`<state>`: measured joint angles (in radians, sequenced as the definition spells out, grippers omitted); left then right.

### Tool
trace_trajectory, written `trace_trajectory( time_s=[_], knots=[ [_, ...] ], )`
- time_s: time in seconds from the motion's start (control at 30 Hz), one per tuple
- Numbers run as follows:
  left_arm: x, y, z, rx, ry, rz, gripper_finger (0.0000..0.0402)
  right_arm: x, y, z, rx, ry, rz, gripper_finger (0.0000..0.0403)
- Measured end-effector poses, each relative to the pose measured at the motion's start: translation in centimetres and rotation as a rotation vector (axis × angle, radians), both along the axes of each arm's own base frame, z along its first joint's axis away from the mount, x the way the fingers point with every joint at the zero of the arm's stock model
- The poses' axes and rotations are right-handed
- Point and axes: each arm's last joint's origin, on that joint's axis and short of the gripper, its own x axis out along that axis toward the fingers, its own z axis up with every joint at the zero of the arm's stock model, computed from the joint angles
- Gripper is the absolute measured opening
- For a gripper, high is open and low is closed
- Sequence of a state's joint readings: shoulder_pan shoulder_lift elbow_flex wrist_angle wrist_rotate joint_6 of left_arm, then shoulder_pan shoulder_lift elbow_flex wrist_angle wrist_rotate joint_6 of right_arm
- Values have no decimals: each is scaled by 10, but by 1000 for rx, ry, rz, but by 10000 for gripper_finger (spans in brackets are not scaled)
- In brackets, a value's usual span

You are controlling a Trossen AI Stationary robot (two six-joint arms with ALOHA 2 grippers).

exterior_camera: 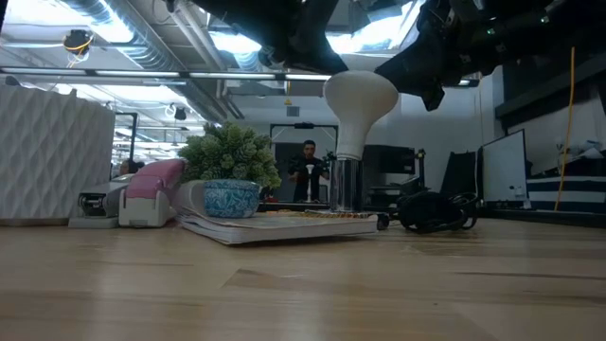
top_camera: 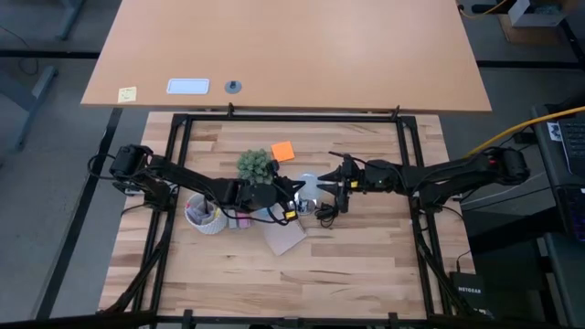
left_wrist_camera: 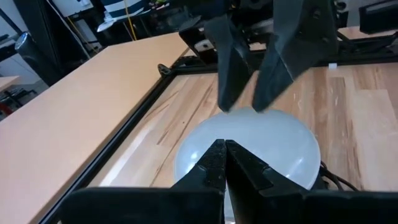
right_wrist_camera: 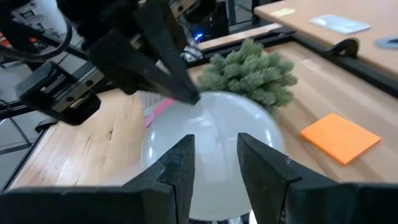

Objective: Screw lightbulb
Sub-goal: Insert the lightbulb into the silver lamp socket

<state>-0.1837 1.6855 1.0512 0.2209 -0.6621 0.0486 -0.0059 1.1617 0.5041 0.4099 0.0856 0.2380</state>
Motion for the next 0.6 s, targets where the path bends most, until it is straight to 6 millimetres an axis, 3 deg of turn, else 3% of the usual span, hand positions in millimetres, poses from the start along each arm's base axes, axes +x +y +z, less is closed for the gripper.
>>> trace_trajectory(
  time_s=[0.23,0.6],
  knots=[
    [0,0,-1,2,7,3,1,-8,-4,6,-63,13,-112,127],
    [0,0,-2,3,13,3,1,-8,-6,-5,-64,104,-192,127]
  ],
)
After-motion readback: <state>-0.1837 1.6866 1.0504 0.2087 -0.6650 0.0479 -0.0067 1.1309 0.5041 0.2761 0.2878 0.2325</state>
